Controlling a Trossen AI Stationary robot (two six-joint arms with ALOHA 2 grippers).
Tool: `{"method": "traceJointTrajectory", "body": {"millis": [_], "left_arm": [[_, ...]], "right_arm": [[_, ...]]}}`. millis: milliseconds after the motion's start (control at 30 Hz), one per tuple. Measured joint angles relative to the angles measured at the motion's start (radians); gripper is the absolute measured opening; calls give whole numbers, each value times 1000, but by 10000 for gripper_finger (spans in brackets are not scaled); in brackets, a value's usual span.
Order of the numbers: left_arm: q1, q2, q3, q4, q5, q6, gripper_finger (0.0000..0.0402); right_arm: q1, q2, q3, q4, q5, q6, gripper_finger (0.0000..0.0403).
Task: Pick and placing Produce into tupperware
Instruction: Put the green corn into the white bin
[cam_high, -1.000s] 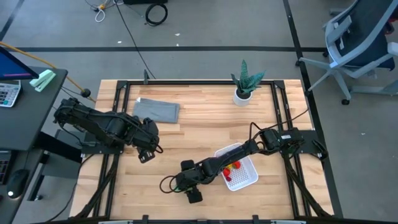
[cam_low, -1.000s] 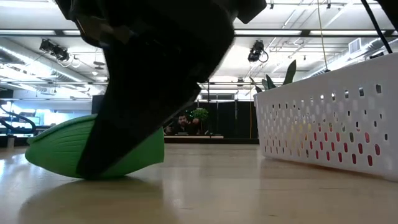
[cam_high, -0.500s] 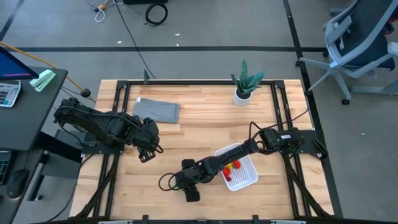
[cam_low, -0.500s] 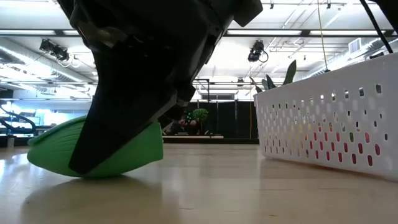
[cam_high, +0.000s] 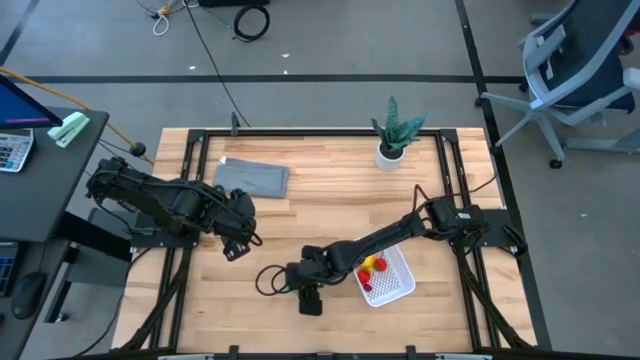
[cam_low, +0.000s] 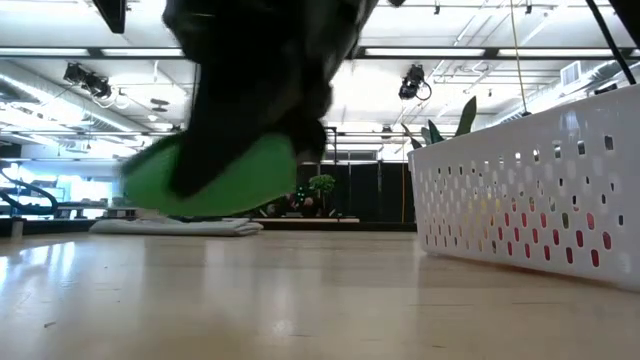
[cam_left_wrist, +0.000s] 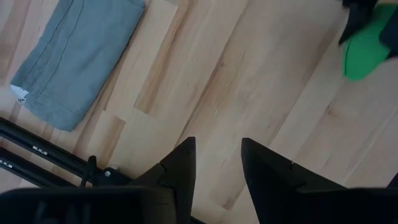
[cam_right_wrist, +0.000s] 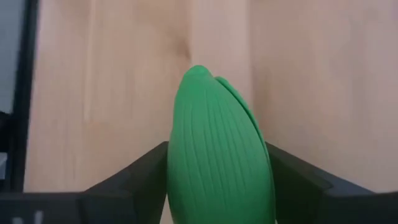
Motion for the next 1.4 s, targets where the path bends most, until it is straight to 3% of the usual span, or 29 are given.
{"method": "traceJointTrajectory", "body": {"millis": [200,367,567,733,1000,1167,1300,1400], "left_arm": [[0,0,0,0,0,0,142],[2,0,0,7,0,-3,138],[2,0,0,51,-7,-2,137],[2,0,0,73,-16,1,144],[2,0,0,87,-54,1,141],[2,0,0,111,-56,1,138],[2,0,0,117,-61,1,141],[2,0,0,120,-61,0,146]], "right_arm": [[-23,-127,0,-221,17,29,230],[-29,-238,0,-436,118,112,230],[-12,-343,1,-741,172,281,236],[52,-386,1,-892,173,432,232],[172,-377,-24,-879,111,656,232],[217,-390,-191,-811,13,834,232],[217,-395,-349,-723,-111,871,232],[203,-403,-434,-638,-128,882,232]]}}
